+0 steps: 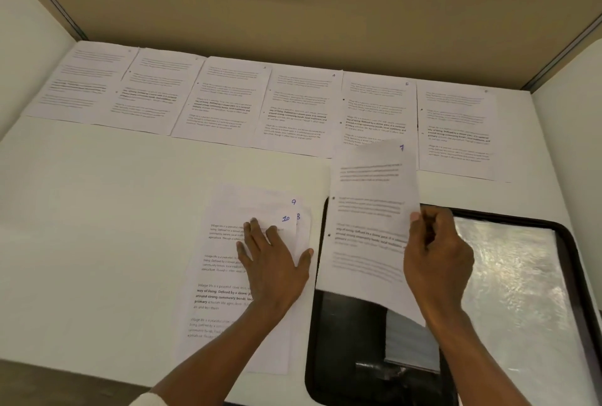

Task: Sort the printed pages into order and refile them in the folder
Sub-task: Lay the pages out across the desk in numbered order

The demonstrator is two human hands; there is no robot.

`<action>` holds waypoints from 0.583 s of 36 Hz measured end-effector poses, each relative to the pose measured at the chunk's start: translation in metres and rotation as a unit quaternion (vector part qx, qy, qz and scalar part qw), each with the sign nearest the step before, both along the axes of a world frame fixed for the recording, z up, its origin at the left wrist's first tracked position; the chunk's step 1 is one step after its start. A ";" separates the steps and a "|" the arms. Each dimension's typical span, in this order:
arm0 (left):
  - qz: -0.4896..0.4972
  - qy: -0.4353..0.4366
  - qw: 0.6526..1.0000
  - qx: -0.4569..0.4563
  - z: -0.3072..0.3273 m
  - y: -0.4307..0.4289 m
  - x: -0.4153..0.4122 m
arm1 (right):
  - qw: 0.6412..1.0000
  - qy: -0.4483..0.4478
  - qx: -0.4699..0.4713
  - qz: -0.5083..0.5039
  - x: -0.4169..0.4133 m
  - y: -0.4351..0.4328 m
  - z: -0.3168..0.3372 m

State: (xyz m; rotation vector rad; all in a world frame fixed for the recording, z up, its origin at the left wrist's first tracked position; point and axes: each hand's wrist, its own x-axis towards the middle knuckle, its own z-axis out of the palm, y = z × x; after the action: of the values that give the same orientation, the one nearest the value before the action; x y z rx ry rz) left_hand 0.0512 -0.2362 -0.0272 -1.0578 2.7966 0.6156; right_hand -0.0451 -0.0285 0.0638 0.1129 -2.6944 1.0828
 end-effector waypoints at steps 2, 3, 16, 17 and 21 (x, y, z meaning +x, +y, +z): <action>0.002 -0.006 1.000 -0.006 -0.002 0.000 -0.001 | 1.000 0.013 -0.015 0.015 -0.004 0.002 0.007; 0.002 -0.008 1.000 -0.007 -0.003 -0.001 -0.001 | 0.999 0.017 -0.025 0.022 -0.005 0.003 0.011; 0.091 0.194 0.961 0.175 0.032 -0.041 -0.006 | 0.980 -0.047 -0.180 0.072 -0.008 -0.035 0.039; 0.113 0.195 0.949 0.221 0.040 -0.050 -0.007 | 0.977 -0.057 -0.193 0.072 -0.007 -0.041 0.039; 0.157 0.214 0.888 0.375 0.071 -0.089 -0.006 | 0.964 -0.095 -0.238 0.069 -0.003 -0.069 0.040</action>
State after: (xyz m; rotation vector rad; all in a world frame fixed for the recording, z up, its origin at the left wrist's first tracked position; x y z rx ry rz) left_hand 0.0447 -0.3253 0.0442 -1.2755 2.2597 1.9698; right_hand -0.0482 -0.0973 0.1038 0.1172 -2.5247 1.8353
